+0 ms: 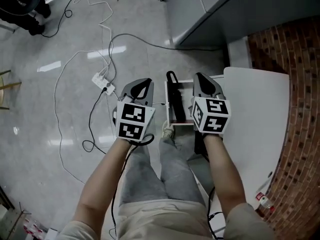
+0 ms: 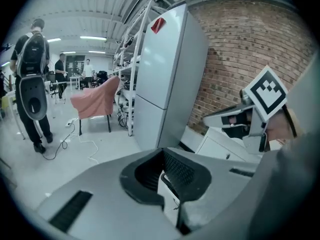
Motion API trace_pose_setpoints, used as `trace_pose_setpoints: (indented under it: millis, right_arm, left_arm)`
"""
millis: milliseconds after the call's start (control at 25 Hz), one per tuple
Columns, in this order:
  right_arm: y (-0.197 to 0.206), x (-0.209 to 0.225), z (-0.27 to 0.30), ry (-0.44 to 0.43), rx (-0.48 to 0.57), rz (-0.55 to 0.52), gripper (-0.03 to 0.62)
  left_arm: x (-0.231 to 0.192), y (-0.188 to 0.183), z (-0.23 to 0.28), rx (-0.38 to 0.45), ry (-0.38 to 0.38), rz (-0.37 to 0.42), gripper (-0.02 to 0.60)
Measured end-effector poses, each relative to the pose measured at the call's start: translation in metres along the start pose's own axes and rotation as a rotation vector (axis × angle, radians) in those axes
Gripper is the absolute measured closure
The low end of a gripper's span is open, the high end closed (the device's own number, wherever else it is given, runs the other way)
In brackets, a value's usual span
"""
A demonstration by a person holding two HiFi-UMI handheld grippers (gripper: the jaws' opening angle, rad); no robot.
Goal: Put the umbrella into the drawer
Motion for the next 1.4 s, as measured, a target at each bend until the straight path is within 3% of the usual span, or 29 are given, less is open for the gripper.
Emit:
trace_pose_setpoints:
  millis: [400, 600, 800, 960, 1200, 1400]
  right_arm:
    - [-0.158, 0.009, -0.141, -0.027, 0.348, -0.043, 0.586]
    - [-0.212, 0.024, -0.198, 0.003, 0.474, -0.119, 0.586]
    - [-0.256, 0.038, -0.25, 0.016, 0.587, -0.133, 0.586]
    - [-0.285, 0.049, -0.296, 0.021, 0.672, -0.131, 0.586]
    - [-0.318, 0.058, -0.354, 0.033, 0.782, -0.162, 0.586]
    - [-0.317, 0.059, -0.39, 0.05, 0.821, -0.16, 0.586]
  left_arm:
    - [0.033, -0.105, -0.082, 0.132, -0.014, 0.07, 0.574]
    - [0.057, -0.176, -0.139, 0.263, -0.034, 0.175, 0.574]
    - [0.083, -0.236, -0.197, 0.392, -0.016, 0.235, 0.574]
    - [0.098, -0.268, -0.233, 0.472, -0.059, 0.278, 0.574]
    - [0.127, -0.298, -0.279, 0.559, -0.034, 0.293, 0.574]
    - [0.153, -0.305, -0.323, 0.625, 0.008, 0.295, 0.574]
Point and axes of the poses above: the fingertips, and each gripper's own axes: z forward along the fingers, x to its right, y out of its underside, the point moved 5 cm from there along -z, backward along the fingers, and after that the axes turned 14 degrees about -z, right-handed, at the moved point
